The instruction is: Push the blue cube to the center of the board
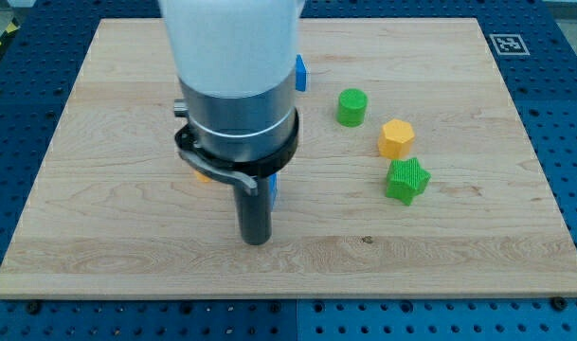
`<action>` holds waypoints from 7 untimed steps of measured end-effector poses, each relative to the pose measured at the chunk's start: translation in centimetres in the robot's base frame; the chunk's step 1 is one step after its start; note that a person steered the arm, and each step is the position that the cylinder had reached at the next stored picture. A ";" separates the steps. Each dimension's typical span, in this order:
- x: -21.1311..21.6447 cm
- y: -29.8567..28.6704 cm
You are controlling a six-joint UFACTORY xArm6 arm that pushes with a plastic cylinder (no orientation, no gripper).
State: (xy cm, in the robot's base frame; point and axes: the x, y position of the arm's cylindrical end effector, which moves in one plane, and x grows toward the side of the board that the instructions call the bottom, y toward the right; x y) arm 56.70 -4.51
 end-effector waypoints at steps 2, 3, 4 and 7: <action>-0.5 -4.2; -2.2 -4.2; -2.9 -3.2; -3.7 0.5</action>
State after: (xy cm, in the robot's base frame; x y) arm 53.00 -4.00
